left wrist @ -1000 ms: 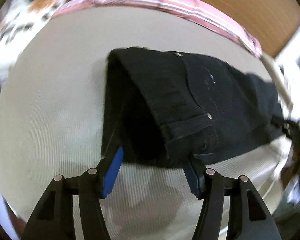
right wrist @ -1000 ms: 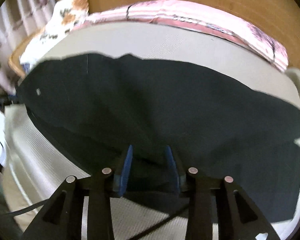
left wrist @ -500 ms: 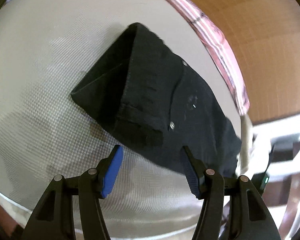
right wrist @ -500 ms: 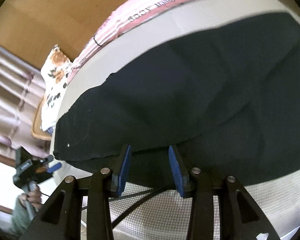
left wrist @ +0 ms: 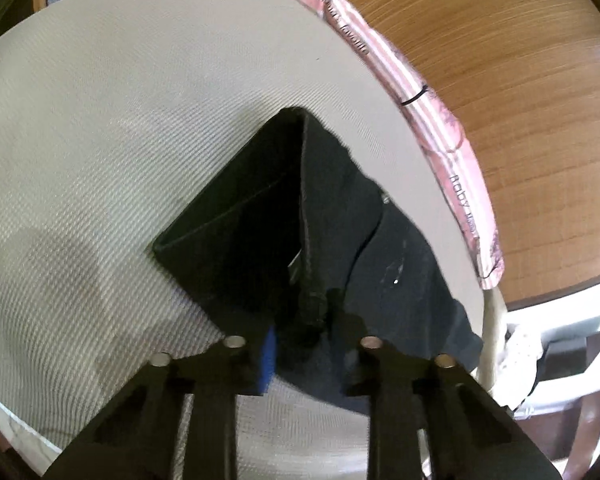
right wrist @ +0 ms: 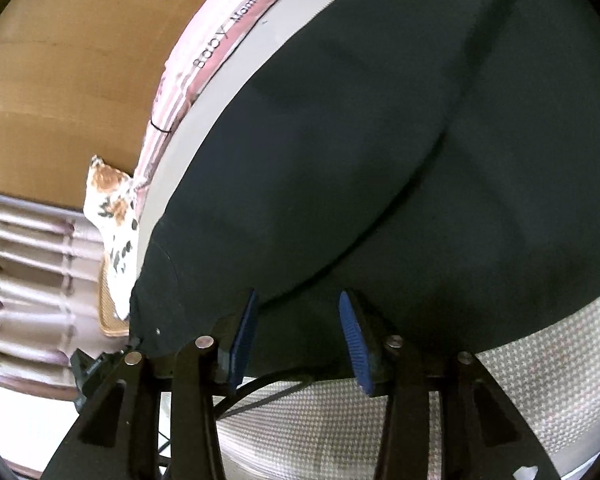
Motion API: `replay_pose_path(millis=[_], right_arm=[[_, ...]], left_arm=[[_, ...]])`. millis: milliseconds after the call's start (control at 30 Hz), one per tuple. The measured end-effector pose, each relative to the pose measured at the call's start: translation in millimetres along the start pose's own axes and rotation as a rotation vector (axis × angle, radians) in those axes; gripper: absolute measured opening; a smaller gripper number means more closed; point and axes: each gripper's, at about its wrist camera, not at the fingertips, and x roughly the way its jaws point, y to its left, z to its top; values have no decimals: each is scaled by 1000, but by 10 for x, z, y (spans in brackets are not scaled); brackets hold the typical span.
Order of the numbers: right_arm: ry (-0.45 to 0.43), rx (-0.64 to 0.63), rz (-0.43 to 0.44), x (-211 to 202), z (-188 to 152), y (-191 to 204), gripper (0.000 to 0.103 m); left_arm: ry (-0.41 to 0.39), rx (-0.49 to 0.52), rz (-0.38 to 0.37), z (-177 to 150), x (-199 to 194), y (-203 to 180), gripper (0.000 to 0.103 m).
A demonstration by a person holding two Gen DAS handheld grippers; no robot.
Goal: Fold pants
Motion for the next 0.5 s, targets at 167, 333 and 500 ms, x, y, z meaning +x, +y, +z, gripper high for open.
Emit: replay_pose_path(millis=[167,333,500], right_arm=[[-50,8,6,64,83,13,41],[-100,69,34,78,255,-57,41],[-144,78,20,4,391,-107,28]], left_arm=[[-10,29,17,109,-34,-84,19],[-18,27,27,186,-84,-61,18],[-20,54,65,243,-68,-79,18]])
